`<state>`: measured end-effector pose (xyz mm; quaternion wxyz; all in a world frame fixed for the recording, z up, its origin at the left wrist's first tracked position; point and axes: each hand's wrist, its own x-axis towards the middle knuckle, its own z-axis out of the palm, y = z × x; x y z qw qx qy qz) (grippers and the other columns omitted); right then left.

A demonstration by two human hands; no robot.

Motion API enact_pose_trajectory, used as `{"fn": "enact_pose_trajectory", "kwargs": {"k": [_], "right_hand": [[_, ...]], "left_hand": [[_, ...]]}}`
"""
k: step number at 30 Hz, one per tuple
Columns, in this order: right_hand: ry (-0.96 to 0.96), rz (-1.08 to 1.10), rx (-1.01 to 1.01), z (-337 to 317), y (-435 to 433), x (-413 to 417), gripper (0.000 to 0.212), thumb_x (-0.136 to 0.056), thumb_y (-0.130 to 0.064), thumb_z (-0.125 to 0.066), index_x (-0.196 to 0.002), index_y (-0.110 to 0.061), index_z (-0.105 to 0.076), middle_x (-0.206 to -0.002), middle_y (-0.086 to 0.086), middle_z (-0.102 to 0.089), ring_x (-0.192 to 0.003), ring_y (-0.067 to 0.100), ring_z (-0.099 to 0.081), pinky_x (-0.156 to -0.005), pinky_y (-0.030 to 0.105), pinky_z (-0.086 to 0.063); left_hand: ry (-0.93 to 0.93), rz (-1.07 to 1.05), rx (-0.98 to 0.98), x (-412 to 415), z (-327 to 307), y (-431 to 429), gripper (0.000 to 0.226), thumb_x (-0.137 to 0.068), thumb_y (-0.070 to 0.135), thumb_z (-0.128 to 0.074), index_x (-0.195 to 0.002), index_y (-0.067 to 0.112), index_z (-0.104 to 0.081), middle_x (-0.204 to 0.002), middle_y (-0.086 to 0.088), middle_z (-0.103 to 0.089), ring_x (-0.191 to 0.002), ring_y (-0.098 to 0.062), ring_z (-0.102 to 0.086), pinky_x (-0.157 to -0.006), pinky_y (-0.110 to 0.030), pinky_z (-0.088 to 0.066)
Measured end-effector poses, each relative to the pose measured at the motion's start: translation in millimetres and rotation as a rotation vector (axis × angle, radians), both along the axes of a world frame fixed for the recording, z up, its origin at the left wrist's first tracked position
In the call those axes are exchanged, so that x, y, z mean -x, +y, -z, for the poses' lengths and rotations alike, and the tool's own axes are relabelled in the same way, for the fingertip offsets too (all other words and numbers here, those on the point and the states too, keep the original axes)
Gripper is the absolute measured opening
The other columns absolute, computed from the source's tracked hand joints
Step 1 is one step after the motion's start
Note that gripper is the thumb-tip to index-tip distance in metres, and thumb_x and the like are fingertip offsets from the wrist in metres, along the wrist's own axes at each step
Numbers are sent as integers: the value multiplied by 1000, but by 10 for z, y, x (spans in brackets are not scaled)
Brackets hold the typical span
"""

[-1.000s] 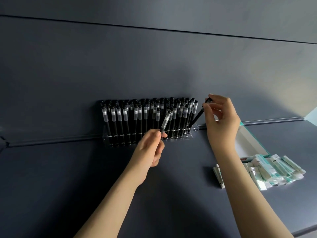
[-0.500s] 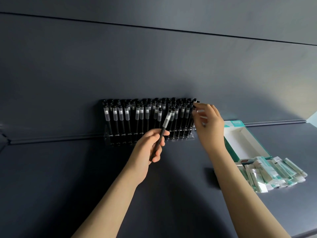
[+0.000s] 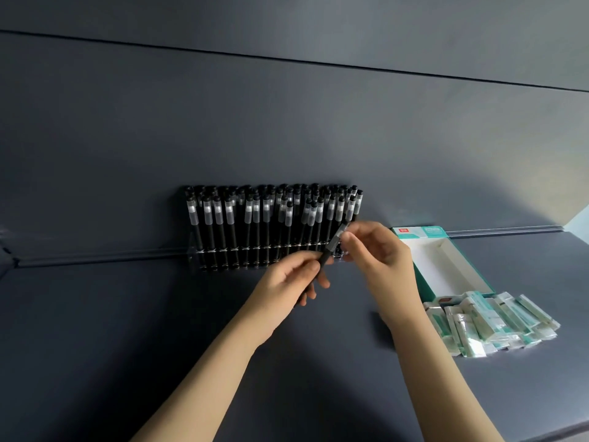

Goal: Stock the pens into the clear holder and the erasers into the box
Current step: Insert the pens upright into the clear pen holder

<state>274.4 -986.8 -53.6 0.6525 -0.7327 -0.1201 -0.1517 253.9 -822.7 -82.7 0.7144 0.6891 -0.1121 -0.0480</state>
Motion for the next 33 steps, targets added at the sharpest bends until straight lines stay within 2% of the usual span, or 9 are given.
{"fn": "enact_pose_trajectory", "kwargs": {"k": [6,9,11,12,14,17,25,29,33], "right_hand": [[-5,-47,-227,-92,-133,2,16,-95,0,-58,-107,-11,-58,-81,4,-69,-73,14,-63,-72,26,-53],[-101,53,-245,-167,-266,-89,17,-95,0,-58,-103,-15,-58,-77,-2,-67,-73,19,-61,-78,37,-53],[-173,175,-206,-213,-350,-155,17,-94,-4,-61,-100,-19,-57,-79,-4,-66,-76,24,-64,-80,44,-52],[-201,237,-163,-234,-380,-188,16,-93,-7,-62,-100,-20,-57,-83,-3,-66,-79,26,-65,-80,45,-52],[-237,330,-72,-259,-412,-248,14,-94,-9,-61,-102,-19,-56,-87,-2,-68,-82,26,-67,-78,40,-53],[-272,369,4,-263,-413,-307,18,-93,-5,-60,-102,-20,-57,-88,-8,-68,-81,17,-67,-75,26,-53],[-329,384,189,-139,-421,-418,22,-91,-8,-61,-103,-26,-59,-93,2,-68,-88,18,-66,-77,23,-53],[-301,356,247,-115,-408,-488,18,-90,-7,-62,-104,-19,-63,-90,1,-68,-84,13,-65,-78,25,-54],[-315,355,338,-77,-326,-596,17,-88,-4,-65,-103,-12,-65,-86,0,-67,-75,6,-62,-75,16,-50]], "left_hand": [[-51,-26,-155,-69,-105,-164,22,-100,16,-52,-115,27,-64,-88,8,-73,-78,-11,-61,-72,-31,-49],[-558,-266,-717,-248,-71,-114,29,-97,22,-56,-125,22,-61,-102,14,-69,-95,-11,-62,-82,-34,-53],[-933,-435,-1068,-379,-16,-60,31,-96,24,-54,-125,16,-63,-120,4,-65,-114,-19,-57,-97,-39,-47],[-1001,-489,-1162,-430,12,-46,34,-97,25,-52,-128,16,-61,-131,0,-60,-125,-23,-51,-106,-42,-41],[-1003,-546,-1286,-489,48,-37,44,-99,30,-49,-141,18,-51,-151,-6,-43,-141,-30,-35,-117,-48,-26],[-959,-587,-1391,-528,102,-22,54,-99,37,-47,-150,21,-37,-160,-6,-27,-147,-34,-24,-118,-56,-17],[-911,-648,-1475,-619,157,-66,60,-100,41,-43,-154,20,-27,-162,-5,-19,-148,-37,-18,-117,-60,-14],[-916,-653,-1477,-632,160,-75,60,-99,40,-44,-153,20,-29,-162,-5,-21,-147,-38,-21,-117,-60,-15],[-927,-668,-1454,-630,141,-70,58,-98,38,-45,-152,20,-33,-161,-4,-25,-145,-37,-26,-117,-59,-16]]}}
